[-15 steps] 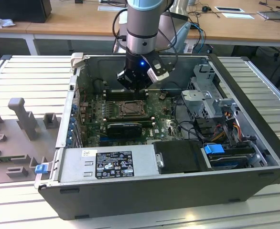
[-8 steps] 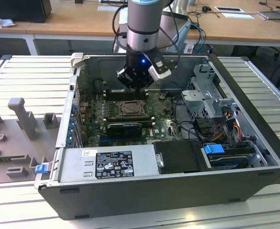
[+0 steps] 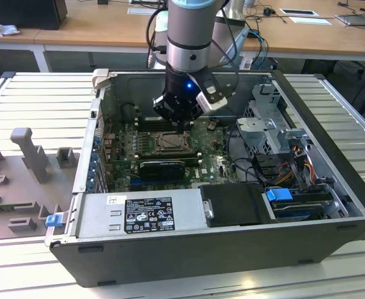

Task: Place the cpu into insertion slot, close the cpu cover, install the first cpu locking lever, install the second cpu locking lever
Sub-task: 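Install the second cpu locking lever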

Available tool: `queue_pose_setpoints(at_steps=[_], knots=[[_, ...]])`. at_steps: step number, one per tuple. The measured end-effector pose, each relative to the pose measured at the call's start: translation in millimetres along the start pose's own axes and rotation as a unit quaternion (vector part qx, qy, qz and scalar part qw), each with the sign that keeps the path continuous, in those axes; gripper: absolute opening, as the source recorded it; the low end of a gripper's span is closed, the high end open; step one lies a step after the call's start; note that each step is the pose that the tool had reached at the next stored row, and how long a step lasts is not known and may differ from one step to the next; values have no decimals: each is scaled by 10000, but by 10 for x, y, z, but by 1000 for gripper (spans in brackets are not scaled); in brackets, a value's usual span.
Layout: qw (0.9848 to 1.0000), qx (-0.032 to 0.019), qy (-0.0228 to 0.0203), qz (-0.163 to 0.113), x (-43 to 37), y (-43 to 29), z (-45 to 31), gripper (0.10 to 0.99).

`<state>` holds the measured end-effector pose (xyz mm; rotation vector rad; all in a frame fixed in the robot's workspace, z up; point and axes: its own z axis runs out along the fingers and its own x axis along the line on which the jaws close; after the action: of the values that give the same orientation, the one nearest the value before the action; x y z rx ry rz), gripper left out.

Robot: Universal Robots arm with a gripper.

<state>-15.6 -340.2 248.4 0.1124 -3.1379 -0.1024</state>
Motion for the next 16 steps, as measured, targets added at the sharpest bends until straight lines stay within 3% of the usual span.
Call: queue_pose_setpoints(at_steps=[2,5,8,11,16], knots=[[10000,-4,20,0,6,-97,12,106],[10000,-23,70,5,13,-179,25,106],[10000,-37,77,6,29,-266,44,106],[9999,-83,74,4,139,-271,54,106],[9999,-90,73,4,156,-281,58,106]])
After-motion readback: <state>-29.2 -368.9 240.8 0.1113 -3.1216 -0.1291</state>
